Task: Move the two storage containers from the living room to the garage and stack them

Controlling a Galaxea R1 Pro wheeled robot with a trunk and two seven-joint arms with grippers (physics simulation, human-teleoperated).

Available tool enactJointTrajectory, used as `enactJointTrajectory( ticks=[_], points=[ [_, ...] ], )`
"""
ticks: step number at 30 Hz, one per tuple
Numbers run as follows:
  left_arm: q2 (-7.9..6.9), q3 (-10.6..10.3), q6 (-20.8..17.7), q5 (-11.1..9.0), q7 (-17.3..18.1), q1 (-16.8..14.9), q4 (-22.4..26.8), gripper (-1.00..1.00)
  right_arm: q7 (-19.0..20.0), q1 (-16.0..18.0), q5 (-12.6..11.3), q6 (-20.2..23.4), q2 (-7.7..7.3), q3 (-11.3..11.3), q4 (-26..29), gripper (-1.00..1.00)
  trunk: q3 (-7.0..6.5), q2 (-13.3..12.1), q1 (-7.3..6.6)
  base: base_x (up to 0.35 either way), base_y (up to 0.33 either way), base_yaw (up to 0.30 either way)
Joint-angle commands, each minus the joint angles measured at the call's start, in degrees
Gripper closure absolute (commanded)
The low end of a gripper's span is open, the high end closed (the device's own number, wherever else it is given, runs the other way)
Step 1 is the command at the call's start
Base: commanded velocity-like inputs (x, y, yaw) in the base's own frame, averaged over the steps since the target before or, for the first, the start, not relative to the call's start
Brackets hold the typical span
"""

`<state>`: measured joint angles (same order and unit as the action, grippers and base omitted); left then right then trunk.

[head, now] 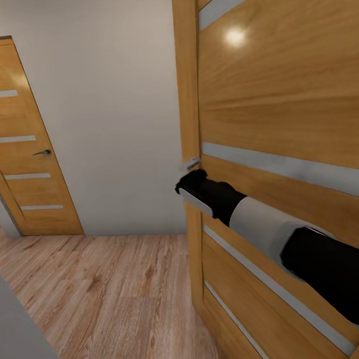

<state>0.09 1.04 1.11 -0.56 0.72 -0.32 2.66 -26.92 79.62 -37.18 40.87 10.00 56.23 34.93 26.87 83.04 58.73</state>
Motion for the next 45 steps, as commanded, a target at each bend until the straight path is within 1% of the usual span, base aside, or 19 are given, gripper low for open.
enactJointTrajectory(
  ticks=[1, 8, 17, 30, 34, 45],
  points=[
    [0.00, 0.1, 0.1, -0.1, 0.1, 0.0, 0.0, -1.00, -0.5, 0.1, -0.5, -0.2, 0.00, 0.3, -1.6, -1.00, 0.06, 0.0, 0.00, 0.000, 0.000, 0.000],
    [0.00, 0.1, 0.1, -0.1, 0.1, 0.0, 0.0, -1.00, -0.5, 0.1, -0.5, -3.4, 0.00, 0.1, -8.0, -1.00, 0.06, 0.0, 0.00, 0.000, 0.000, 0.000],
    [0.00, 0.1, 0.1, -0.1, 0.1, 0.0, 0.0, -1.00, -0.5, 0.2, -0.4, -4.4, 0.00, -0.3, -11.9, -1.00, 0.06, 0.0, 0.00, 0.000, 0.000, 0.000],
    [0.00, 0.1, 0.1, -0.1, 0.1, 0.0, 0.0, -1.00, -0.5, 1.0, -0.4, -5.1, 0.00, -0.5, -14.1, -1.00, 0.06, 0.0, 0.00, 0.000, 0.000, 0.000],
    [0.00, 0.1, 0.1, -0.1, 0.1, 0.0, 0.0, -1.00, -0.5, 2.8, -0.6, -5.4, 0.00, -0.7, -17.0, -1.00, 0.06, 0.0, 0.00, 0.000, 0.000, 0.000],
    [0.00, 0.1, 0.1, -0.1, 0.1, 0.0, 0.0, -1.00, -0.5, 3.9, -0.6, -6.5, 0.00, -0.8, -19.9, -1.00, 0.06, 0.0, 0.00, 0.000, 0.000, 0.000]
  ],
)
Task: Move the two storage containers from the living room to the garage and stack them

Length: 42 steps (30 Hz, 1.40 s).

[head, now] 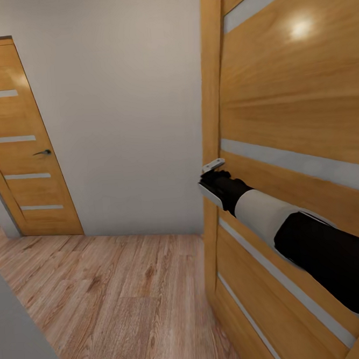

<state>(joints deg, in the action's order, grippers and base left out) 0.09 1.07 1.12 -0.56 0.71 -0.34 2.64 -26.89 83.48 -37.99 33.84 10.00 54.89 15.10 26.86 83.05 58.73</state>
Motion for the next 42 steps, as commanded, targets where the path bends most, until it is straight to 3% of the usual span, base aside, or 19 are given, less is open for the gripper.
enactJointTrajectory(
  ticks=[1, 27, 42],
  points=[
    [0.00, 0.1, 0.1, -0.1, 0.1, 0.0, 0.0, -1.00, -0.5, 0.1, 0.2, 0.4, 0.00, 0.5, -0.3, -1.00, 0.07, 0.0, 0.00, 0.000, 0.000, 0.000],
    [0.00, 0.1, 0.1, -0.1, 0.0, 0.0, 0.0, -1.00, -0.5, 0.7, 0.3, 0.2, 0.00, 0.4, -0.8, -1.00, 0.07, 0.0, 0.00, 0.000, 0.000, 0.000],
    [0.05, 0.2, 0.1, -0.1, 0.1, 0.0, 0.0, -1.00, -0.6, 0.7, 0.7, 1.0, 0.00, 1.1, 5.6, -1.00, 0.07, 0.0, 0.00, 0.060, 0.000, 0.000]
  ],
)
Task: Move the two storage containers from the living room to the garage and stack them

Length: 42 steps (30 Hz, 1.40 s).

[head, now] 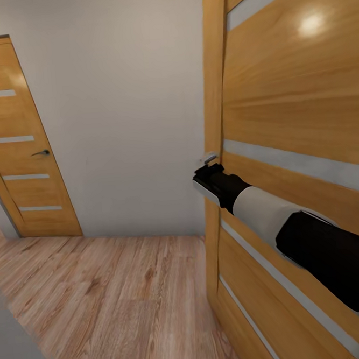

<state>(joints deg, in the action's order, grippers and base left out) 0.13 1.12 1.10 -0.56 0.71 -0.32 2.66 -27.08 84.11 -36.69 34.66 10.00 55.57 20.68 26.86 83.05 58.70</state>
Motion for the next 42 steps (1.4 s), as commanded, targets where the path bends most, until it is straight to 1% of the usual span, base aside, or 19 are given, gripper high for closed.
enactJointTrajectory(
  ticks=[1, 5, 19, 22, 25, 28, 36, 40, 42],
  points=[
    [0.00, 0.1, 0.1, 0.0, 0.1, 0.0, 0.0, -1.00, -0.4, 0.1, -0.6, 0.1, 0.00, 0.4, 0.1, -1.00, 0.07, 0.0, 0.03, 0.289, 0.000, 0.000],
    [-0.04, 0.1, 0.1, 0.0, 0.1, 0.0, 0.0, -1.00, -0.4, 0.1, -0.6, 0.2, 0.00, 0.5, 0.2, -1.00, 0.07, 0.0, 0.03, 0.245, 0.000, 0.000],
    [-0.04, 0.1, 0.1, 0.0, 0.1, 0.0, 0.0, -1.00, -0.5, 0.1, -0.6, 0.2, 0.00, 0.6, -0.1, -1.00, 0.07, 0.0, 0.03, 0.010, 0.000, 0.000],
    [0.00, 0.1, 0.1, 0.0, 0.1, 0.0, 0.0, -1.00, -0.5, 0.1, -0.7, 0.2, 0.00, 0.6, -1.8, -1.00, 0.07, 0.0, 0.03, 0.000, 0.000, 0.000],
    [-0.01, 0.1, 0.1, 0.0, 0.1, 0.0, 0.0, -1.00, -0.5, 0.1, -0.7, -0.3, 0.00, 0.5, -6.0, -1.00, 0.07, 0.0, 0.03, 0.000, 0.000, 0.000],
    [0.01, 0.0, 0.1, 0.0, 0.1, 0.0, 0.0, -1.00, -0.5, 0.1, -0.7, -0.6, 0.00, 0.3, -8.9, -1.00, 0.07, 0.0, 0.03, 0.000, 0.000, 0.000],
    [-0.04, 0.0, 0.1, 0.0, 0.1, 0.0, 0.0, -1.00, -0.5, 0.1, -0.7, -2.8, 0.00, 0.2, -11.5, -1.00, 0.07, 0.0, 0.03, 0.000, 0.000, 0.000],
    [-0.02, 0.0, 0.1, 0.0, 0.1, 0.0, 0.0, -1.00, -0.5, 0.1, -0.8, -3.1, 0.00, 0.2, -11.9, -1.00, 0.07, 0.0, 0.03, 0.000, 0.000, 0.000],
    [-0.04, 0.0, 0.1, 0.0, 0.1, 0.0, 0.0, -1.00, -0.5, 0.1, -0.8, -4.0, 0.00, 0.2, -12.1, -1.00, 0.07, 0.0, 0.03, 0.000, 0.000, 0.000]
  ],
)
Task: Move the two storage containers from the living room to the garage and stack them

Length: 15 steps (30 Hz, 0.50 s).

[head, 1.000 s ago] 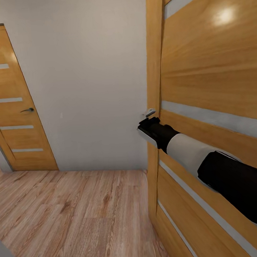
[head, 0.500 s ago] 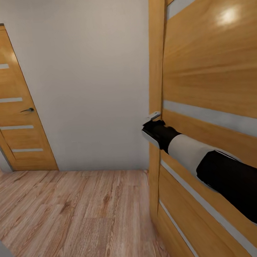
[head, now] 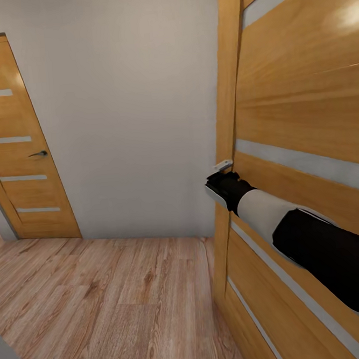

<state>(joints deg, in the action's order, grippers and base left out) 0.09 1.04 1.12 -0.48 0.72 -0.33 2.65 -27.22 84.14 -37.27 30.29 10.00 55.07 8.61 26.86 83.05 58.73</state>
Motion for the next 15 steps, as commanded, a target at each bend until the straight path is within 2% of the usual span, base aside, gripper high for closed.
enactJointTrajectory(
  ticks=[1, 11, 15],
  points=[
    [0.00, 0.1, 0.1, 0.0, 0.1, 0.0, 0.0, -1.00, -0.4, 0.1, -0.2, 0.3, 0.00, 0.7, 0.0, -1.00, 0.06, 0.0, 0.00, 0.000, 0.000, 0.000],
    [0.01, 0.1, 0.1, 0.0, 0.1, 0.0, 0.0, -1.00, -0.4, 1.2, -0.2, 0.1, -3.03, 0.6, 0.0, -1.00, 0.06, 0.0, 0.00, 0.000, 0.000, 0.000],
    [0.01, 0.1, 0.1, -0.1, 0.1, 0.0, 0.0, -1.00, -0.4, 1.3, -0.2, 0.1, -5.33, 0.6, 0.0, -1.00, 0.06, 0.0, 0.00, 0.000, 0.000, 0.000]
  ],
)
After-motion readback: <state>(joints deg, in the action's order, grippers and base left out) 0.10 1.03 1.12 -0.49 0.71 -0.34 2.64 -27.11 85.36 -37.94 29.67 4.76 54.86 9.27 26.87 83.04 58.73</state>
